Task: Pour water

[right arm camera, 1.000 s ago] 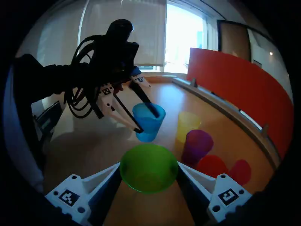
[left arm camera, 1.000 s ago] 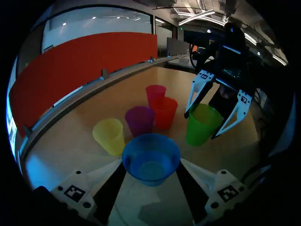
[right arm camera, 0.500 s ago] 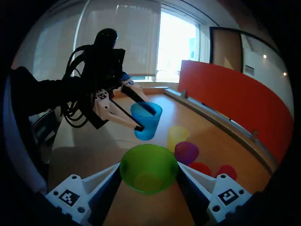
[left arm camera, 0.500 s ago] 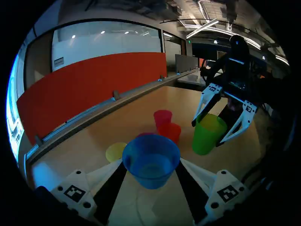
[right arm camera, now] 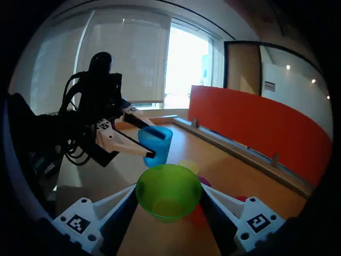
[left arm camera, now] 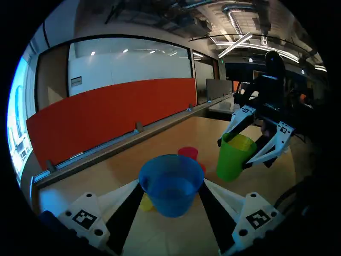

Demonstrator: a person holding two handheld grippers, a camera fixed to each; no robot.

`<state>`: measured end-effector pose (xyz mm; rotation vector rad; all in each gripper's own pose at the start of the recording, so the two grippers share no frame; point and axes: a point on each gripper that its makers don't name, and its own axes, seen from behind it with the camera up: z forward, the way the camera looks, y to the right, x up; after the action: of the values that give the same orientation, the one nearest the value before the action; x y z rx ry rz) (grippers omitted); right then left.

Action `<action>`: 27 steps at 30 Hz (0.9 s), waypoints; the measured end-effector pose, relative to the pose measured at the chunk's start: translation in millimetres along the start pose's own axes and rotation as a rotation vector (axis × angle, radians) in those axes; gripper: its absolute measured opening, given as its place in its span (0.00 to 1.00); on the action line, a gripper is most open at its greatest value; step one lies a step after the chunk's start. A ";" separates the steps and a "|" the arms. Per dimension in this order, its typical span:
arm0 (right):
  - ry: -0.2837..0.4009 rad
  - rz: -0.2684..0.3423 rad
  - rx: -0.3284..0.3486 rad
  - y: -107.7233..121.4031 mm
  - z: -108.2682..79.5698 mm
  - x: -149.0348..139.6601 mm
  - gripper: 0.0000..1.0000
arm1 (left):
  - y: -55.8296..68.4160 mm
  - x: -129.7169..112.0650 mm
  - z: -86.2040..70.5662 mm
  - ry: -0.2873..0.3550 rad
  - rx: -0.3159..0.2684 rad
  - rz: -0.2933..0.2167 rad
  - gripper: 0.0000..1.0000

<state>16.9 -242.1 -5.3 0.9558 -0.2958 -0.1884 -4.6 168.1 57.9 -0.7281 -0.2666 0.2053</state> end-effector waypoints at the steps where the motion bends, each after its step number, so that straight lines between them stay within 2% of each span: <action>1: 0.007 0.003 -0.005 0.7 -1.3 2.6 0.92 | 0.1 3.6 -1.1 0.011 0.006 -0.003 0.85; 14: 0.056 0.018 -0.057 6.6 -11.5 18.6 0.92 | -3.1 38.9 -15.1 0.105 0.059 -0.037 0.85; 27: 0.098 0.018 -0.067 6.1 -17.0 29.1 0.93 | -0.9 49.6 -20.0 0.125 0.067 -0.028 0.85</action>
<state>50.1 -233.8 -4.6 0.8924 -0.2067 -0.1341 48.6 168.6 52.6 -0.6674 -0.1504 0.1407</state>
